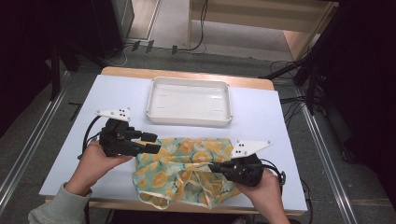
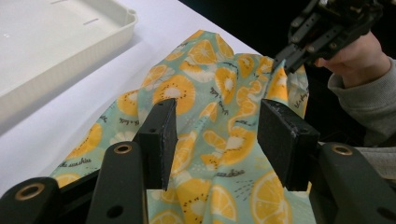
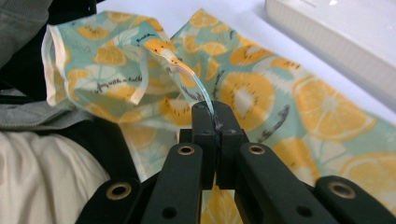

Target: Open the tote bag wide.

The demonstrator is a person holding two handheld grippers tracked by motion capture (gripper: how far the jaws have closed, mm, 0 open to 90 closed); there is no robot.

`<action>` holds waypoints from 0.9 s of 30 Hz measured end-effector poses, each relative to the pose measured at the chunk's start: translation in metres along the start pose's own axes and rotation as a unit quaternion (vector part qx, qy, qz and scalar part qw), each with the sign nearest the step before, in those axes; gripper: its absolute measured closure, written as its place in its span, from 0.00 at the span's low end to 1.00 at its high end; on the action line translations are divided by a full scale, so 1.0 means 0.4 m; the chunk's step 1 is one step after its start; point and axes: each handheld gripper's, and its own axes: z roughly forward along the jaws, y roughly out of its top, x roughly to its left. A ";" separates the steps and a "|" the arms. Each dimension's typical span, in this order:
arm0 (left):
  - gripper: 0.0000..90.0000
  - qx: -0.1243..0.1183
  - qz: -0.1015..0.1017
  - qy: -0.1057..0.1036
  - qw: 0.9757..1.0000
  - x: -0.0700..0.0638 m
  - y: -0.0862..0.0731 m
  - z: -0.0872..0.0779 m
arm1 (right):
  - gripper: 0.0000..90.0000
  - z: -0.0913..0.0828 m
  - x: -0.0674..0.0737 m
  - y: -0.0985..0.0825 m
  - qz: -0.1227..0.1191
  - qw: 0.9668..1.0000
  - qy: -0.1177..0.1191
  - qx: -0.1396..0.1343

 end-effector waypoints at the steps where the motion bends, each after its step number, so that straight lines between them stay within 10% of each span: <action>1: 0.53 0.001 0.000 0.001 1.000 -0.001 0.001 0.001 | 1.00 0.001 -0.003 0.007 -0.001 1.000 -0.002 -0.001; 27: 0.50 0.012 0.012 -0.006 1.000 -0.021 0.020 0.039 | 1.00 0.041 -0.140 0.192 -0.011 0.999 -0.036 -0.031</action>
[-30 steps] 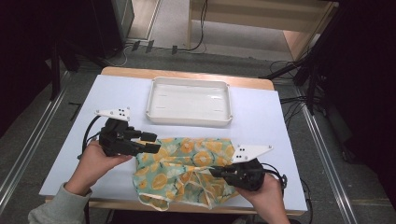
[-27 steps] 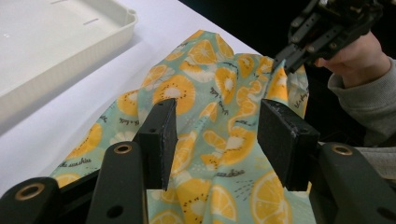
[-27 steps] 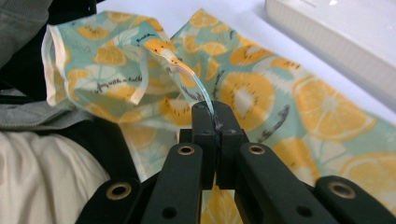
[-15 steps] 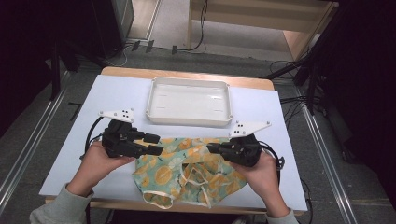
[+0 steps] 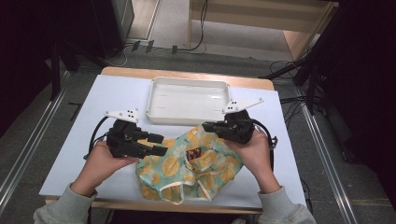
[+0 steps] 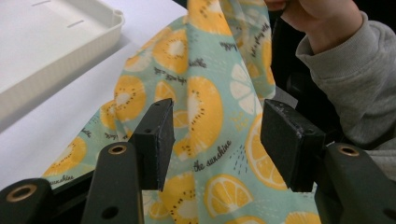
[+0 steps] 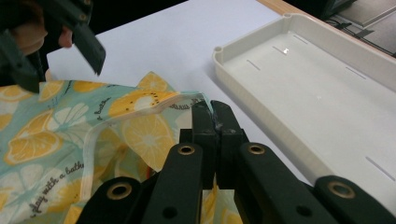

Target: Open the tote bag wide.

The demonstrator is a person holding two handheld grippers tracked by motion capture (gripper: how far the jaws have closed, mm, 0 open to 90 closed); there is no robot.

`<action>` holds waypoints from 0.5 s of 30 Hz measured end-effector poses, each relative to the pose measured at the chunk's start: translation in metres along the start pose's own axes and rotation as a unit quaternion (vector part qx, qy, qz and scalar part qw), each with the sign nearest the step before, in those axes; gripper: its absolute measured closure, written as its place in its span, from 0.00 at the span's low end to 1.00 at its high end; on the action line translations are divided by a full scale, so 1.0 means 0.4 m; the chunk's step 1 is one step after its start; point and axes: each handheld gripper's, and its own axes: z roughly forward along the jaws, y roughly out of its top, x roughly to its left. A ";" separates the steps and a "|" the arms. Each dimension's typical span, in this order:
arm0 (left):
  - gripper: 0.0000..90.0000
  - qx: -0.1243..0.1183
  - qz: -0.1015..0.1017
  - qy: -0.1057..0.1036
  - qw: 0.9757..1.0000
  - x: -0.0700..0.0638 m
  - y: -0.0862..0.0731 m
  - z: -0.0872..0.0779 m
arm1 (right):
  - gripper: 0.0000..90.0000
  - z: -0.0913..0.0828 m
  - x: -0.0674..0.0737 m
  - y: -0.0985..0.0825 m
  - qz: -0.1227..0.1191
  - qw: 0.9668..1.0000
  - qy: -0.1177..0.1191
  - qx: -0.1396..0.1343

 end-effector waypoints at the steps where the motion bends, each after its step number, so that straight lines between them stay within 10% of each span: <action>1: 0.50 0.002 0.000 -0.001 1.000 0.001 0.000 0.004 | 1.00 0.005 -0.004 0.005 0.003 1.000 0.001 0.000; 10: 0.54 0.014 -0.013 0.007 1.000 0.039 -0.005 0.036 | 1.00 0.034 -0.031 0.030 0.011 1.000 0.001 -0.006; 15: 0.91 0.032 -0.019 0.022 0.999 0.053 -0.013 0.051 | 1.00 0.041 -0.041 0.031 0.011 1.000 -0.001 -0.004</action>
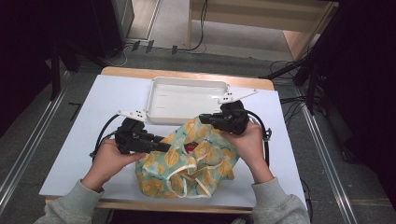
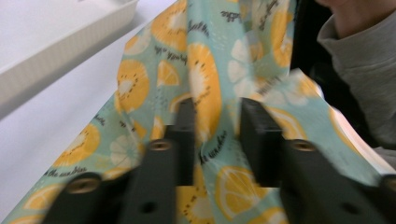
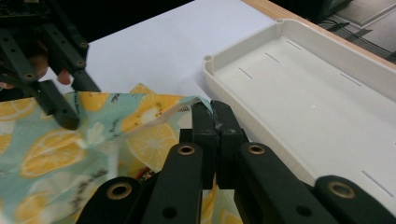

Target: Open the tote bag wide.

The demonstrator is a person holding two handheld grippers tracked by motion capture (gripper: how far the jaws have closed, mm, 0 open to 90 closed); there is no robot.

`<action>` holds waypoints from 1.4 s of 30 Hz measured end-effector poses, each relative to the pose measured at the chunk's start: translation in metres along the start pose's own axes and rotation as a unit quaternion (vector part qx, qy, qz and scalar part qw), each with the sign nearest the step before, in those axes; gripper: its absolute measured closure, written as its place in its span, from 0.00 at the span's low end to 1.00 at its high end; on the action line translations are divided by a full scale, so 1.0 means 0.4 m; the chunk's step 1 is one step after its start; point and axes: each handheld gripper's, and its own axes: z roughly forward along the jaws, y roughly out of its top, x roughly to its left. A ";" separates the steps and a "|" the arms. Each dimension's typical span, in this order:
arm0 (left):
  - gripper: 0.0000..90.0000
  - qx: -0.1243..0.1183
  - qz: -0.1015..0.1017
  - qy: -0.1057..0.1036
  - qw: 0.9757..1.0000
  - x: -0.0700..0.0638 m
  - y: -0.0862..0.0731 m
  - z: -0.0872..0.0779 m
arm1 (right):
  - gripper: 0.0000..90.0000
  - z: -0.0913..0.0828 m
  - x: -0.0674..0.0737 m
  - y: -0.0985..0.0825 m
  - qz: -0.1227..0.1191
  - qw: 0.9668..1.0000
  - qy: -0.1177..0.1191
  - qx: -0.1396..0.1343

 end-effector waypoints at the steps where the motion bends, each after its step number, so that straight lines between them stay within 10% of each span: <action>1: 0.91 -0.001 -0.002 0.001 1.000 0.003 -0.001 0.001 | 1.00 0.001 -0.002 -0.001 0.001 1.000 -0.002 0.002; 10: 1.00 -0.024 -0.029 0.023 0.999 0.061 0.006 -0.025 | 0.99 0.008 -0.015 -0.001 0.001 1.000 -0.003 0.010; 22: 1.00 -0.050 -0.046 0.036 0.997 0.102 0.010 -0.054 | 0.71 -0.044 0.009 -0.010 0.000 1.000 -0.018 -0.001; 42: 1.00 -0.063 -0.067 0.052 0.994 0.145 0.006 -0.065 | 0.60 -0.131 0.090 -0.140 0.017 1.000 -0.020 -0.003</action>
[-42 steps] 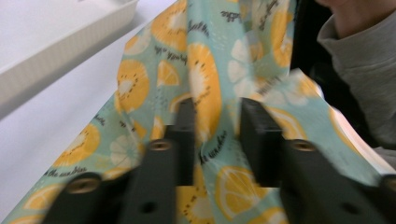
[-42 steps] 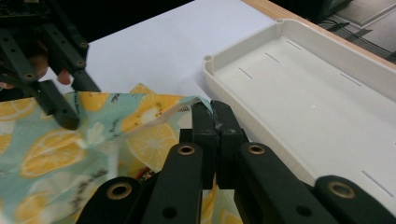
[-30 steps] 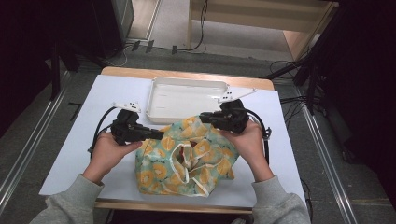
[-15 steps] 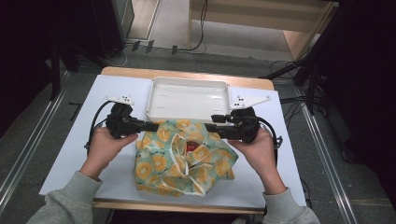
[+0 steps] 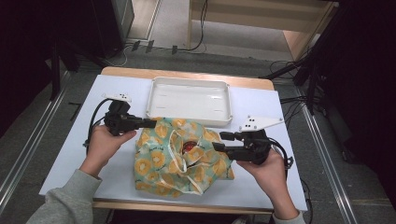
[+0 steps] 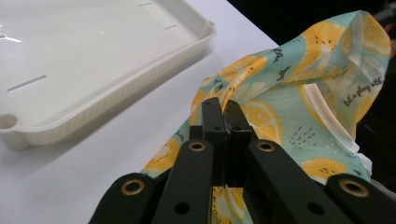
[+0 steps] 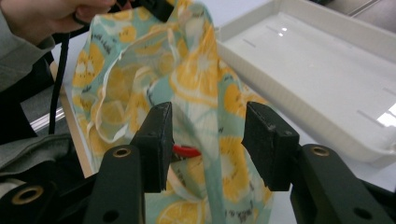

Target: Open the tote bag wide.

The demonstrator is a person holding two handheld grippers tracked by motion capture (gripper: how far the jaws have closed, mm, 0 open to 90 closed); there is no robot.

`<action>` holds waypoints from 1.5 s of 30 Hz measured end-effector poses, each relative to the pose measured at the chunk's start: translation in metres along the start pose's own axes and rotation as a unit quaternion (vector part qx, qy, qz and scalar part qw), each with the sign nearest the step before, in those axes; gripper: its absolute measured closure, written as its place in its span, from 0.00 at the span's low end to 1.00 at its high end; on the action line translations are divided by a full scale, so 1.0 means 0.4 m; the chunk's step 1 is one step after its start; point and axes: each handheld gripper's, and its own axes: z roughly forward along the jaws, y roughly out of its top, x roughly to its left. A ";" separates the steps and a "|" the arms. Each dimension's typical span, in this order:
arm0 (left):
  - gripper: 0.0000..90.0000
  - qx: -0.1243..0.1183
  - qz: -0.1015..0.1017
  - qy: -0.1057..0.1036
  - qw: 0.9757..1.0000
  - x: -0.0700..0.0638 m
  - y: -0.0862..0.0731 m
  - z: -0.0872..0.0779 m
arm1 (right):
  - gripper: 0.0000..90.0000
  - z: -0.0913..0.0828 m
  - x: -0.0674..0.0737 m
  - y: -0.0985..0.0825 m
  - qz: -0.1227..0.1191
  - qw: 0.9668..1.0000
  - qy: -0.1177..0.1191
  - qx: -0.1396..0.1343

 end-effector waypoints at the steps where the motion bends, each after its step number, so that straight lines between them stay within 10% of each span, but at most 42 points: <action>1: 1.00 0.000 0.002 -0.001 1.000 0.002 0.000 -0.001 | 0.60 0.006 0.000 -0.008 0.002 1.000 -0.001 0.003; 10: 1.00 0.004 0.005 -0.003 1.000 0.017 -0.007 -0.016 | 1.00 0.038 -0.061 -0.049 0.030 0.999 -0.016 0.024; 36: 0.99 0.056 -0.023 -0.016 0.998 0.103 -0.077 0.078 | 1.00 0.137 -0.187 -0.117 0.074 0.995 -0.018 0.059; 45: 0.84 0.047 -0.001 0.001 0.999 0.088 -0.067 0.046 | 0.87 0.120 -0.188 -0.121 0.075 0.996 -0.018 0.053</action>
